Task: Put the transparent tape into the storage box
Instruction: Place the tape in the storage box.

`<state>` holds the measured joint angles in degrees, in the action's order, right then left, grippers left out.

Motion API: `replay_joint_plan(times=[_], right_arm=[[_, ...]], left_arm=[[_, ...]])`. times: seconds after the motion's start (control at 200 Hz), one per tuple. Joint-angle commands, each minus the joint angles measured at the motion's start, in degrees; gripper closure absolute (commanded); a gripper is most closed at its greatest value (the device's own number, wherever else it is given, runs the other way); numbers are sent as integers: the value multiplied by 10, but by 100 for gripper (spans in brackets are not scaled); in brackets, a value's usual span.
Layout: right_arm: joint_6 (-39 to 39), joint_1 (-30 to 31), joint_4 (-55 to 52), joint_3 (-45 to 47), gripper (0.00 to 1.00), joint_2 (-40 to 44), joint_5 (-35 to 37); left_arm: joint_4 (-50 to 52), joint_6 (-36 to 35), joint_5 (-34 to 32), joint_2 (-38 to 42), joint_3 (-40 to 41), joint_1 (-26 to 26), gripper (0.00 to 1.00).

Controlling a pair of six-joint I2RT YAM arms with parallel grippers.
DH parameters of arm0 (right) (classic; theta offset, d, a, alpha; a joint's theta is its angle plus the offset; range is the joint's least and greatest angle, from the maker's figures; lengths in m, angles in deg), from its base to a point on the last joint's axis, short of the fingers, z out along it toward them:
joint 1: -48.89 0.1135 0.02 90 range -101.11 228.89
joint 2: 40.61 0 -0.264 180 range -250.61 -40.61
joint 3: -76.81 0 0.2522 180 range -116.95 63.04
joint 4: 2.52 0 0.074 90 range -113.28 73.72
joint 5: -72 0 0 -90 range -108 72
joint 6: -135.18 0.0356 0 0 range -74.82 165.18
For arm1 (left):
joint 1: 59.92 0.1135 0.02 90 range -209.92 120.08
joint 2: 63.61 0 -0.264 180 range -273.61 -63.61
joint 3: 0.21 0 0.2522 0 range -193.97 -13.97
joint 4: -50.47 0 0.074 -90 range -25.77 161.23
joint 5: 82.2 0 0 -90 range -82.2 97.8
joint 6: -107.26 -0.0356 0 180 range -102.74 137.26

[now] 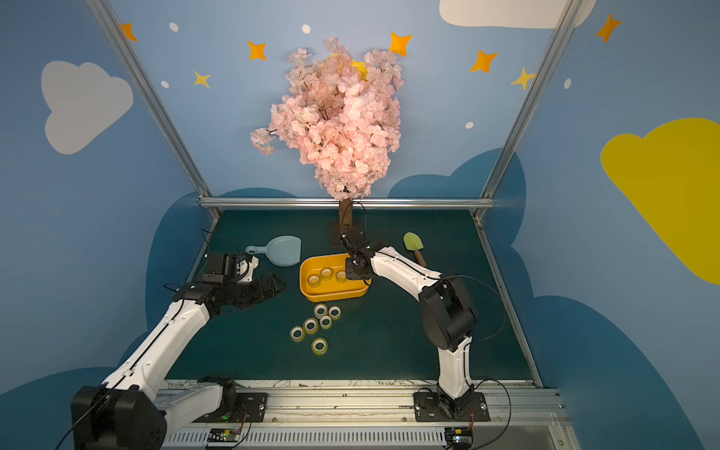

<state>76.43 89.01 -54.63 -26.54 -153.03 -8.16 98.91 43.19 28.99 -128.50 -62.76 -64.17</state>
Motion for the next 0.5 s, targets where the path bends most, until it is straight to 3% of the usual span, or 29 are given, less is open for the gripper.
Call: replay_joint_plan(times=[0.0, 0.386, 0.496], right_arm=[[-6, -16, -33, -38, 96, -37, 4], [-23, -34, -66, -141, 95, -148, 15], [-18, -36, -76, -160, 89, -166, 21]], left_arm=[[1, -2, 12, 5, -9, -1, 0], [-4, 2, 29, -1, -9, -1, 0], [-5, 3, 29, 2, -8, -1, 0]])
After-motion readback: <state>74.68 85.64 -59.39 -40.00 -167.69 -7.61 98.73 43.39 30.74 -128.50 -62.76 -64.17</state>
